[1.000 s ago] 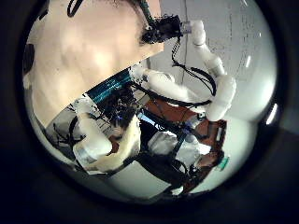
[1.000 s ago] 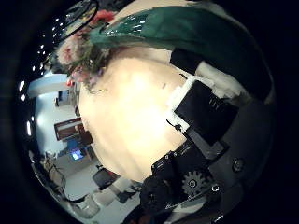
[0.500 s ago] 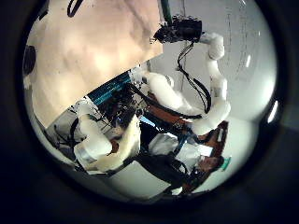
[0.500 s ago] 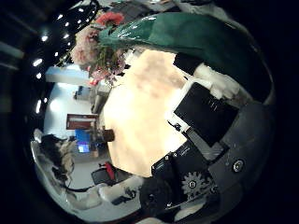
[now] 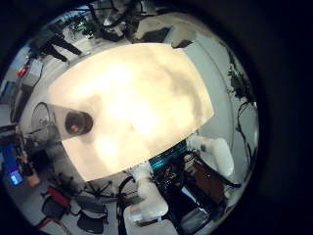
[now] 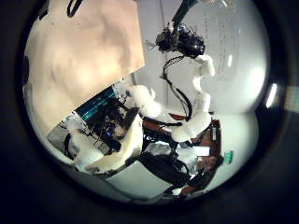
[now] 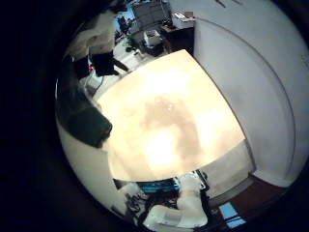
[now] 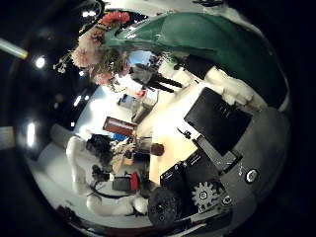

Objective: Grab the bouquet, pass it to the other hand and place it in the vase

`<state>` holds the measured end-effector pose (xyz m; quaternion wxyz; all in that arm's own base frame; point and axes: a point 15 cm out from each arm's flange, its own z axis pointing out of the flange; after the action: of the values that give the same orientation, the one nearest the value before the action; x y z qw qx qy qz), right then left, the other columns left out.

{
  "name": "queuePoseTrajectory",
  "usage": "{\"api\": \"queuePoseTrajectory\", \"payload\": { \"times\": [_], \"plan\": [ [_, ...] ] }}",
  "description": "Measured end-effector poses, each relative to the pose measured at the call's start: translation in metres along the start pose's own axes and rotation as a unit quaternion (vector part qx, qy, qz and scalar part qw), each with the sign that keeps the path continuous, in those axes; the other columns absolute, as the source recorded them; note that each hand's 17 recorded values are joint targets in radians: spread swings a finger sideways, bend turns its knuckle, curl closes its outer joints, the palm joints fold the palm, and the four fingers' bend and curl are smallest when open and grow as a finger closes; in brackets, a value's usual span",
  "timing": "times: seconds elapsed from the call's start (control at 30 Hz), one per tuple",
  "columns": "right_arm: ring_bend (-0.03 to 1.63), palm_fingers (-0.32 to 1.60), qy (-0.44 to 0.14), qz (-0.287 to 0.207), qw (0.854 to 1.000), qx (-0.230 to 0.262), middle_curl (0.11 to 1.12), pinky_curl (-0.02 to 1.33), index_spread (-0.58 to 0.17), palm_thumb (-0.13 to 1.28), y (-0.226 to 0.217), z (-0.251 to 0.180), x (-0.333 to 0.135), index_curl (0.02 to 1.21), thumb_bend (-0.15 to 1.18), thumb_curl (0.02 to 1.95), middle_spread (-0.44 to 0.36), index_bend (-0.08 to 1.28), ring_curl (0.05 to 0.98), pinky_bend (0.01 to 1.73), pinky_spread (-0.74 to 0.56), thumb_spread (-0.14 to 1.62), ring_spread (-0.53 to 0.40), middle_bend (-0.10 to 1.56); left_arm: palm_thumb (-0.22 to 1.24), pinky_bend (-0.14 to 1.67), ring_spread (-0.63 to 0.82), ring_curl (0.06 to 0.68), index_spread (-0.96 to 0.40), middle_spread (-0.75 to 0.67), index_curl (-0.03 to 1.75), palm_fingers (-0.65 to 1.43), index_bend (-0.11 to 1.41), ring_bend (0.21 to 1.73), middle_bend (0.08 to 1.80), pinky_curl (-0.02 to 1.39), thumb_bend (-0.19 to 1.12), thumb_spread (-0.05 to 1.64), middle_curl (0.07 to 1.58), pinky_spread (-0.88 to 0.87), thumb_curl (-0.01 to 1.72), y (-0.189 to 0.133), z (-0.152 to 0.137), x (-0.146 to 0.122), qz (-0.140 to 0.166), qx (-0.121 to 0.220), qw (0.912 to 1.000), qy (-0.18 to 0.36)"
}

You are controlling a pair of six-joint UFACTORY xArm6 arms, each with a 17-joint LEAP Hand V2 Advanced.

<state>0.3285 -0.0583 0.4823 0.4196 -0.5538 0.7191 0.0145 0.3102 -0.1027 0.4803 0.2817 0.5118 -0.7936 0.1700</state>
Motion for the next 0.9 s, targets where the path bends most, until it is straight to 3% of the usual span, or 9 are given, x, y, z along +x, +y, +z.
{"api": "queuePoseTrajectory", "payload": {
  "times": [0.27,0.53,0.73,0.9],
  "plan": [
    [1.47,1.15,-0.155,-0.032,0.987,-0.016,0.74,0.77,-0.225,1.16,0.001,0.007,-0.052,0.84,0.00,1.12,-0.105,1.19,0.664,1.31,-0.15,0.83,-0.176,1.39,0.32,0.44,0.56,0.212,0.12,0.42,0.33,0.09,0.17,0.52,0.20,0.15,-0.03,1.08,0.34,0.61,0.30,-0.024,-0.028,0.033,0.025,0.081,0.9885,0.125],
    [1.47,1.15,-0.292,-0.047,0.953,-0.073,0.73,0.82,-0.221,1.16,0.013,0.017,-0.083,0.83,0.00,1.16,-0.104,1.20,0.661,1.28,-0.16,0.83,-0.175,1.40,0.30,0.45,0.56,0.214,0.13,0.42,0.31,0.09,0.15,0.54,0.20,0.16,-0.03,1.05,0.35,0.61,0.30,-0.031,-0.018,0.037,0.016,0.085,0.9777,0.191],
    [1.47,1.15,-0.336,-0.080,0.933,-0.096,0.72,0.87,-0.218,1.16,0.027,0.024,-0.106,0.82,0.00,1.19,-0.103,1.21,0.659,1.26,-0.16,0.82,-0.174,1.41,0.29,0.48,0.56,0.222,0.15,0.42,0.29,0.05,0.14,0.57,0.22,0.16,-0.03,1.01,0.35,0.60,0.31,-0.041,-0.015,0.045,0.021,0.103,0.9593,0.262],
    [1.48,1.15,-0.355,-0.110,0.920,-0.122,0.71,0.90,-0.217,1.18,0.043,0.037,-0.121,0.81,0.00,1.21,-0.103,1.21,0.658,1.24,-0.17,0.81,-0.174,1.41,0.28,0.50,0.56,0.222,0.16,0.42,0.28,0.05,0.15,0.58,0.23,0.17,-0.03,0.98,0.35,0.60,0.31,-0.057,-0.023,0.055,0.031,0.139,0.9413,0.306]
  ]
}}
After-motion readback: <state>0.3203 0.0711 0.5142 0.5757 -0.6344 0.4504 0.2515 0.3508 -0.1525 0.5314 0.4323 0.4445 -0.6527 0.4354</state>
